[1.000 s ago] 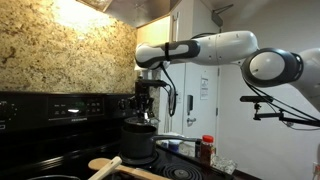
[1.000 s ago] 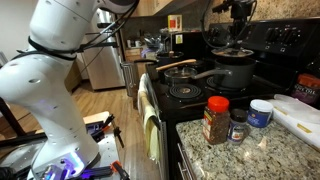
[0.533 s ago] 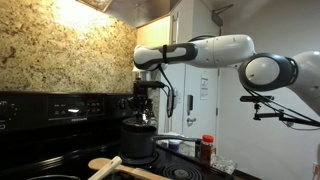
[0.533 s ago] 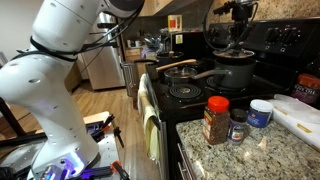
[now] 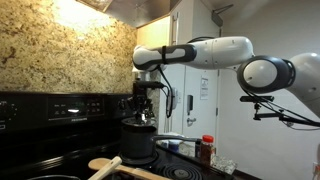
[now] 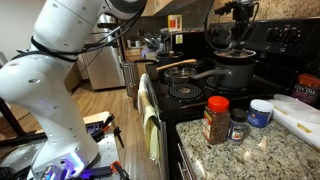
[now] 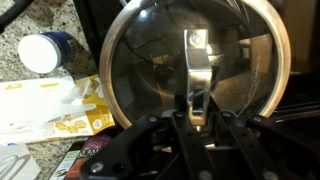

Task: Put the lid on the pot

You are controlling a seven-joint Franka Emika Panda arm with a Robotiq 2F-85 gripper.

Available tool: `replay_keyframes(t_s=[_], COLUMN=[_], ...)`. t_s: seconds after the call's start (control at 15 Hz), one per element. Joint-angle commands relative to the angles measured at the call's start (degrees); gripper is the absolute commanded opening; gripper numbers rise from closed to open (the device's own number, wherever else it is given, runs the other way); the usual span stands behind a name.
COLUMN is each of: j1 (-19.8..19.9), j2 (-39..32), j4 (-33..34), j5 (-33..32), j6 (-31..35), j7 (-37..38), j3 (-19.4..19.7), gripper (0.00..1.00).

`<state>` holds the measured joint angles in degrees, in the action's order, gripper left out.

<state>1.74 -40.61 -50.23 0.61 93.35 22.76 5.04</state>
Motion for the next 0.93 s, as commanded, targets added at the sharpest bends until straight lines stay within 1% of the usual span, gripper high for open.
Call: replay_keyframes(t_s=[0.0, 0.2, 0.27, 0.33, 0.47, 0.53, 0.87], j1=[0.6, 0.3, 0.7, 0.1, 0.1, 0.2, 0.2], j2=[-1.4, -1.5, 1.4, -0.2, -0.3, -0.3, -0.2], j4=[3.6, 3.8, -5.1, 0.1, -2.6, -3.5, -4.0], j5=[0.6, -0.3, 1.7, 0.1, 0.3, 0.3, 0.3], j6=[-0.9, 0.8, 7.8, 2.2, 6.2, 7.0, 7.2], j7=[-0.1, 0.0, 0.7, 0.1, 0.2, 0.2, 0.2], j3=[-0.1, 0.6, -0.2, 0.5, 0.4, 0.4, 0.3], gripper=[0.05, 0.05, 0.05, 0.22, 0.22, 0.22, 0.22])
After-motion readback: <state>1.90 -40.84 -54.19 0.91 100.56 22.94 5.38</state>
